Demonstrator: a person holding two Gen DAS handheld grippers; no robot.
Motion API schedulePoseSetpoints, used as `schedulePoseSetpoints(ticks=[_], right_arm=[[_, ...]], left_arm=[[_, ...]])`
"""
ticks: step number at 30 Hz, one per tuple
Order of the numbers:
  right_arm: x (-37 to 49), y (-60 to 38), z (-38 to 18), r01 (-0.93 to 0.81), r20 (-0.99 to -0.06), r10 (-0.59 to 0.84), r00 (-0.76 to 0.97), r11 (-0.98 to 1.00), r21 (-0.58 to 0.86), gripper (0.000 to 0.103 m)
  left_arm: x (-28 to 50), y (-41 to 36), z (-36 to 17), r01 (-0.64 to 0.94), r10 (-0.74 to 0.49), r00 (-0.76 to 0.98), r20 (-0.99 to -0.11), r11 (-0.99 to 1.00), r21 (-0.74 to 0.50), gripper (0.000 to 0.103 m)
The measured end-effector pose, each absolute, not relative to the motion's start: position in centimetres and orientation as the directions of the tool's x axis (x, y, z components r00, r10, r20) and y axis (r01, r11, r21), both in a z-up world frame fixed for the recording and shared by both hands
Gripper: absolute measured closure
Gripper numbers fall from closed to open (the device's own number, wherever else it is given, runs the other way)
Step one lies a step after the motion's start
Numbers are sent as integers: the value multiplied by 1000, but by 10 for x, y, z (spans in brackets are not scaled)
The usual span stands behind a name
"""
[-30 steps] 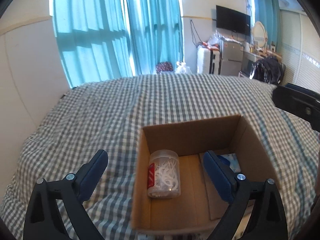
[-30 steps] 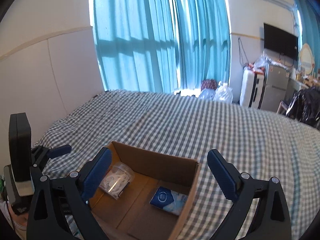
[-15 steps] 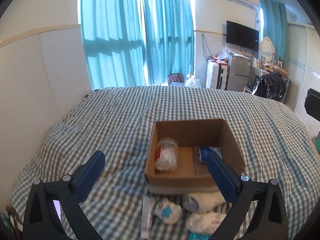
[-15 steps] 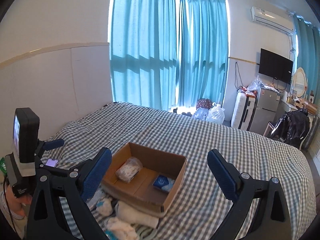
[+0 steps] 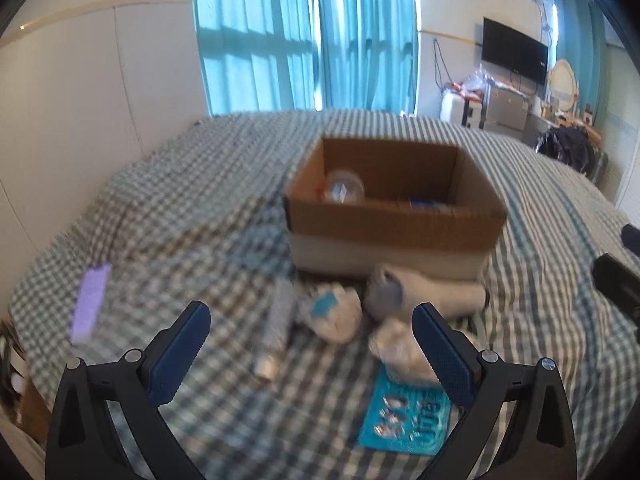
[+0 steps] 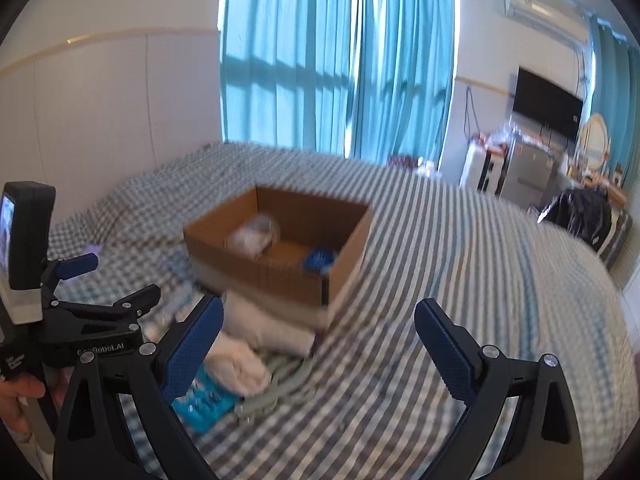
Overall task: Organize objects
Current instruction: 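Lift both tools out of the box back toward the remaining items, then grasp the blue pill blister pack with the left tool while the right tool grasps the pale green clip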
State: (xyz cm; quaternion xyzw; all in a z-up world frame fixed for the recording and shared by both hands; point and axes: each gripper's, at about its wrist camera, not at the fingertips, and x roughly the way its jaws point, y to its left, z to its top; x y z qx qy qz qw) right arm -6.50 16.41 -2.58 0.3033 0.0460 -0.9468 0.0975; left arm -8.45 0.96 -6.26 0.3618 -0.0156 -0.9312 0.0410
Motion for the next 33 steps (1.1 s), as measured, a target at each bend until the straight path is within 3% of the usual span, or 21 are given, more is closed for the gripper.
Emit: schedulePoseSetpoints(ticks=[11, 17, 18, 19, 20, 27, 33], right_arm=[[-79, 188, -92, 144, -686, -132, -715, -989, 39, 6], [-83, 194, -97, 110, -703, -109, -702, -993, 44, 6], [-83, 194, -98, 107, -705, -105, -701, -993, 41, 6], [-82, 193, -98, 104, -707, -98, -700, -994, 35, 6], [-82, 192, -99, 102, -710, -93, -698, -994, 31, 6], [-79, 187, -102, 86, -730, -74, -679, -996, 21, 6], [-85, 173, -108, 98, -750, -83, -656, -995, 24, 6]], left_arm=[[-76, 53, -145, -65, -6, -593, -806, -996, 56, 0], [-65, 70, -158, -135, -2, -581, -814, -986, 98, 0], [-64, 71, -158, -148, 12, -583, -812, -985, 91, 7], [-64, 70, -158, -166, 42, -578, -815, -984, 68, 24], [-65, 70, -157, -187, 86, -562, -823, -982, 25, 32], [-62, 50, -138, -195, 134, -580, -803, -981, -23, 33], [-69, 10, -111, -80, 43, -658, -752, -997, 14, 33]])
